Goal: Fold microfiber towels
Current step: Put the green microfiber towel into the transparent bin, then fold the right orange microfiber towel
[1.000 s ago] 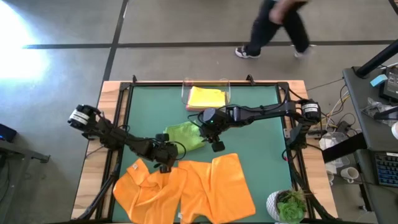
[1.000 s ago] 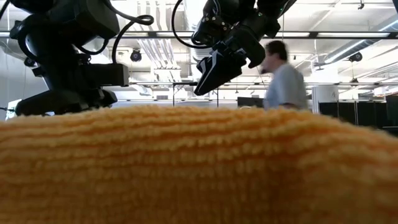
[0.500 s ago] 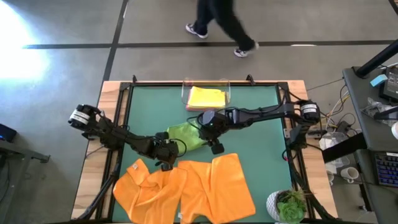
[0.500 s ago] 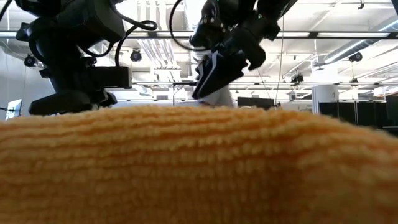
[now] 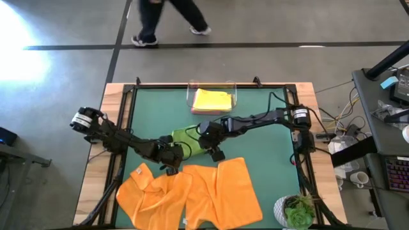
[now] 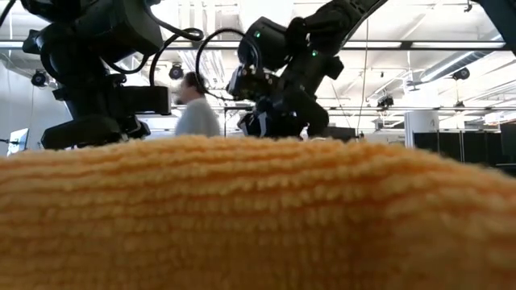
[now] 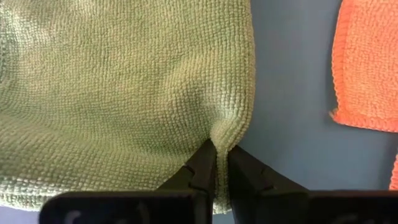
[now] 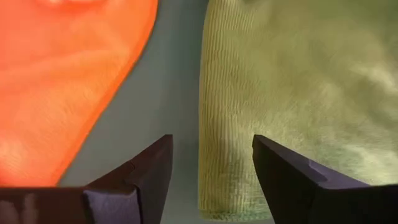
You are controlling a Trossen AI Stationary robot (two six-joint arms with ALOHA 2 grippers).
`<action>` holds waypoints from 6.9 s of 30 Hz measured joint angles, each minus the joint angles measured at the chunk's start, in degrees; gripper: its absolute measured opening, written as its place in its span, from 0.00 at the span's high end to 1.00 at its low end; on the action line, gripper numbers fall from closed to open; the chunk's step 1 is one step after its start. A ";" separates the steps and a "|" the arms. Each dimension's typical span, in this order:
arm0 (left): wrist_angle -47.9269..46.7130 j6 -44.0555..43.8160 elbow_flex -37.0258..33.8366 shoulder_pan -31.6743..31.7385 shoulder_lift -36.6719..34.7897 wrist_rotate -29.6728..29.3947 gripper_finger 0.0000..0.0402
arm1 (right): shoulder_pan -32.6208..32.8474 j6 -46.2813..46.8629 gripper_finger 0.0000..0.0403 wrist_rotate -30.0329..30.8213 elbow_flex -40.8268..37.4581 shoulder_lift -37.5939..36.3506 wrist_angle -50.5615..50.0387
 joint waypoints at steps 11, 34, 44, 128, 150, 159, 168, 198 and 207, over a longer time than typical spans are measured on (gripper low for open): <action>-0.72 -4.90 -0.15 0.82 -2.94 2.20 0.96 | 0.15 0.32 0.48 4.65 2.60 5.54 -3.76; -0.71 -4.89 0.84 3.87 -4.83 3.67 0.96 | 1.53 6.63 0.97 13.80 2.76 4.59 -6.85; -1.65 1.88 7.77 3.85 -4.92 5.34 0.96 | 4.97 19.61 0.97 13.74 2.56 -3.60 -18.10; 6.99 66.03 38.01 46.23 12.22 -6.36 0.96 | -33.76 8.89 0.97 19.46 12.31 -11.00 -21.18; -6.06 59.58 38.49 44.18 10.93 10.71 0.96 | -32.11 13.22 0.97 9.18 7.08 -11.06 -27.39; -8.45 55.63 38.38 44.19 10.93 12.88 0.96 | -32.01 13.26 0.97 5.36 5.86 -11.02 -27.10; -9.40 55.52 36.28 44.13 11.04 14.47 0.96 | -31.75 13.23 0.97 3.84 5.84 -11.00 -26.58; -11.03 55.56 39.53 43.63 7.77 3.47 0.60 | -31.06 12.13 0.60 2.49 14.99 -11.21 -37.32; -18.68 47.35 40.55 43.63 -1.59 2.93 0.59 | -30.37 12.73 0.64 1.68 18.53 -14.17 -48.78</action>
